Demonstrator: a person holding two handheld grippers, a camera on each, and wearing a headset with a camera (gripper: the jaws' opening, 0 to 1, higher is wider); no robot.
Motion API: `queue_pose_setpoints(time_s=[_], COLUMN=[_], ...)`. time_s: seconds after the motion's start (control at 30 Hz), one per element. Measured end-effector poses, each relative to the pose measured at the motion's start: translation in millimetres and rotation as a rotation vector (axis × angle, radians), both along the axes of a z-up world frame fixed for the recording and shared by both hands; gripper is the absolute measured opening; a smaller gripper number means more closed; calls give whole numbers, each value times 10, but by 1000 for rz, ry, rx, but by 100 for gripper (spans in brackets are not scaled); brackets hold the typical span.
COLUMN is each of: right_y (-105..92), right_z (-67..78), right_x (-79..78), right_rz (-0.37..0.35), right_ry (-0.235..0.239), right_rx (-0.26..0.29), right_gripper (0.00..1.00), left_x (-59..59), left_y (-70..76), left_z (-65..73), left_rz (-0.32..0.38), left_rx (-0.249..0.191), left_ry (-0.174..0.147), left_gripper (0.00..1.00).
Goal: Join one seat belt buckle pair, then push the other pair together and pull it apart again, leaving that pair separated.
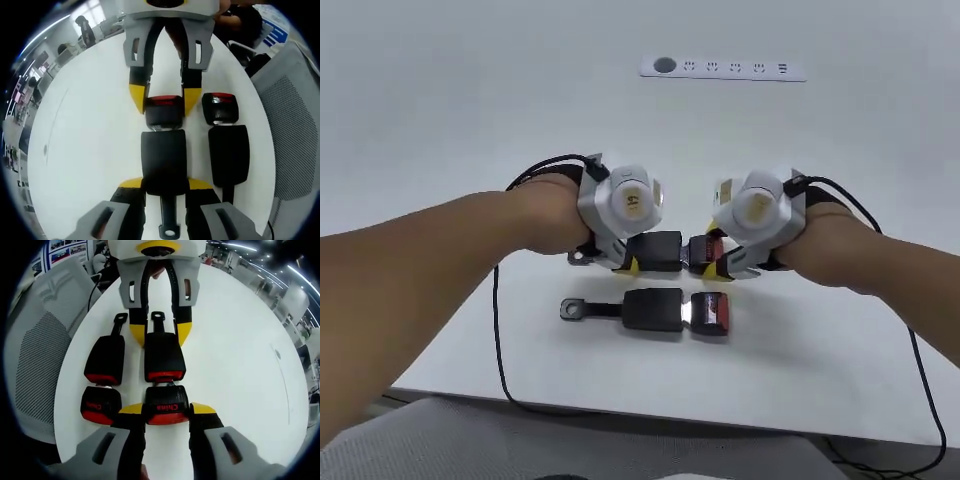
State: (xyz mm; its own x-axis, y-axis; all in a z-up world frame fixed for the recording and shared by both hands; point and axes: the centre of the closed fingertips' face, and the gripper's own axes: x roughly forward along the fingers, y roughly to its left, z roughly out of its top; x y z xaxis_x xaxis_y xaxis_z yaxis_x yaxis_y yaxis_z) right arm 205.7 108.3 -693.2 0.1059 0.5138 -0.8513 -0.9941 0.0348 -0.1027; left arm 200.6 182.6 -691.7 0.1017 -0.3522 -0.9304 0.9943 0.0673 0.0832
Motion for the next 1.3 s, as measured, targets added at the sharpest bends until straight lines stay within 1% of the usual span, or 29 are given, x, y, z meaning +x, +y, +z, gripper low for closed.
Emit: queue_pose_setpoints(time_s=[0.57,0.73,0.93,1.07,1.13,1.23,1.3], right_y=[1,-29,-85,-147,-147,-131,-142], right_z=[22,48,35,30,20,38,46], right_x=[-13,-20,-14,18,27,3,-5], right_rz=[-4,-12,-12,-18,-13,-10,-15], right_ry=[-9,-10,-15,-14,-19,-27,-26], right_rx=[-3,-14,-22,-18,-9,-7,-3], right_gripper=[32,32,33,33,33,33,33], left_x=[7,11,11,12,9,-6,7], left_y=[20,28,23,26,22,15,23], left_z=[-21,-27,-29,-27,-23,-10,-23], left_rz=[11,13,8,16,15,15,15], left_rx=[-9,-7,-5,-11,-13,-14,-17], left_ry=[1,1,4,5,5,6,7], left_gripper=[30,30,30,30,30,30,30])
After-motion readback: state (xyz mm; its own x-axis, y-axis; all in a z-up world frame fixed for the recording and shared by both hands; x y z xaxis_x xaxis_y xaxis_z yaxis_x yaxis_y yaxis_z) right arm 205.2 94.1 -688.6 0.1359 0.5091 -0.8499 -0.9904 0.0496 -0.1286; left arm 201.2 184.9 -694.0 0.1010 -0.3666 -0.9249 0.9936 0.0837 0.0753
